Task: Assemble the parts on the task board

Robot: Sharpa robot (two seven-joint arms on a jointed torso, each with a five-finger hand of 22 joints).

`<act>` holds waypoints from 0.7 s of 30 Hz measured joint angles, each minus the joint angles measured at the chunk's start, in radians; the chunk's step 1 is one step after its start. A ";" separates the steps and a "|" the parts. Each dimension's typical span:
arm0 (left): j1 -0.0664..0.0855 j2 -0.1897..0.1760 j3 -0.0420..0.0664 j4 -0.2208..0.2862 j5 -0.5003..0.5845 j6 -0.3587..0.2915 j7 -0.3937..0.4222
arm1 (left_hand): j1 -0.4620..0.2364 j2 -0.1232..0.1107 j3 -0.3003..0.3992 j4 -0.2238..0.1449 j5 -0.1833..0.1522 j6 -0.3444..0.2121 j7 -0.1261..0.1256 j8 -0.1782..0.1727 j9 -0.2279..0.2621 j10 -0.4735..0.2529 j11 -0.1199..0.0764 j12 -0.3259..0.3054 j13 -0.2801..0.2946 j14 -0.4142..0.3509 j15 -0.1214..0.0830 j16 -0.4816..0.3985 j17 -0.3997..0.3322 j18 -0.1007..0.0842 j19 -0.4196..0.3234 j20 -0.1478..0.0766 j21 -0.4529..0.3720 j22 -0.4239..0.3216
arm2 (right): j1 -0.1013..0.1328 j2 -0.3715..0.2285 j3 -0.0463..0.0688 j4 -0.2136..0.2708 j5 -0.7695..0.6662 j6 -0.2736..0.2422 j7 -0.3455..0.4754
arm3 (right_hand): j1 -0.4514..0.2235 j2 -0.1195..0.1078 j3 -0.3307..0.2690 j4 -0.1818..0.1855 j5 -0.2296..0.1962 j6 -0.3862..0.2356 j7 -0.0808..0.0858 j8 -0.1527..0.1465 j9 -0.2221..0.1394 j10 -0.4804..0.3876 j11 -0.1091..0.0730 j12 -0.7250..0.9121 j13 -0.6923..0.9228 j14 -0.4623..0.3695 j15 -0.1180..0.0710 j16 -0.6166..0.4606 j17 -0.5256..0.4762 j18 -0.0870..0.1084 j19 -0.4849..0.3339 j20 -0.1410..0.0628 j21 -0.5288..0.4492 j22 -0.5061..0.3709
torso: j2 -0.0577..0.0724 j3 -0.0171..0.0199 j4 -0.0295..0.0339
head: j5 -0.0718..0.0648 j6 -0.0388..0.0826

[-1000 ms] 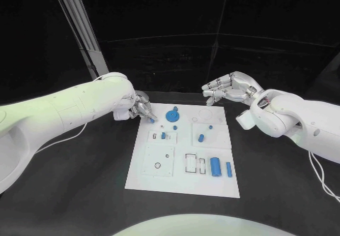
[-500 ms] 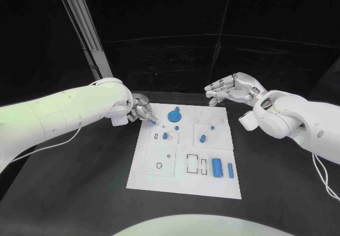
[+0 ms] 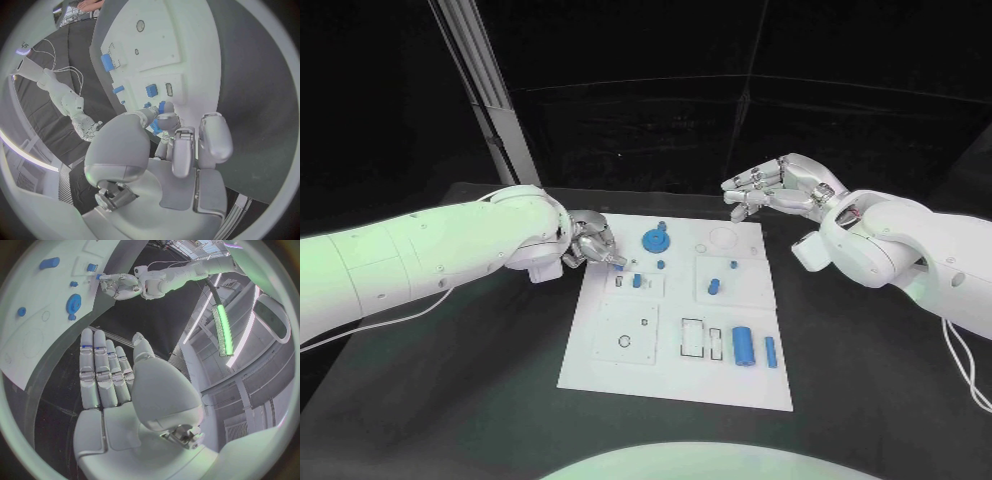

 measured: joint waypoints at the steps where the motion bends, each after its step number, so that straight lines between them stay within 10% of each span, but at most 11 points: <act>1: -0.001 -0.004 0.000 0.007 -0.002 -0.005 0.000 | 0.000 0.000 0.000 0.000 0.000 0.000 0.000 0.000 0.000 0.002 -0.002 0.000 0.002 0.000 0.000 0.000 0.000 0.000 0.000 0.000 0.000 0.001 | 0.000 0.000 0.000 0.000 0.000 0.000 0.000 | 0.000 0.000 0.000 0.000 0.000 0.000 0.000 0.000 0.000 0.000 0.000 0.000 0.000 0.000 0.000 0.000 0.000 0.000 0.000 0.000 0.000 0.000 | 0.000 0.0000 -0.0001 | 0.000 0.001; 21: -0.008 -0.029 -0.014 0.056 -0.041 -0.027 -0.040 | -0.012 -0.012 0.014 -0.009 0.000 0.005 -0.002 0.000 -0.001 0.005 -0.005 0.004 0.004 0.000 0.000 0.000 0.000 0.000 0.003 -0.003 0.004 0.006 | 0.000 0.003 0.000 -0.001 0.000 0.002 -0.001 | 0.000 0.000 0.000 0.000 0.000 0.000 0.000 0.000 0.000 0.000 0.000 0.004 0.000 0.000 0.000 0.000 0.000 0.000 0.000 0.000 0.000 -0.001 | 0.002 0.0003 -0.0019 | 0.003 -0.008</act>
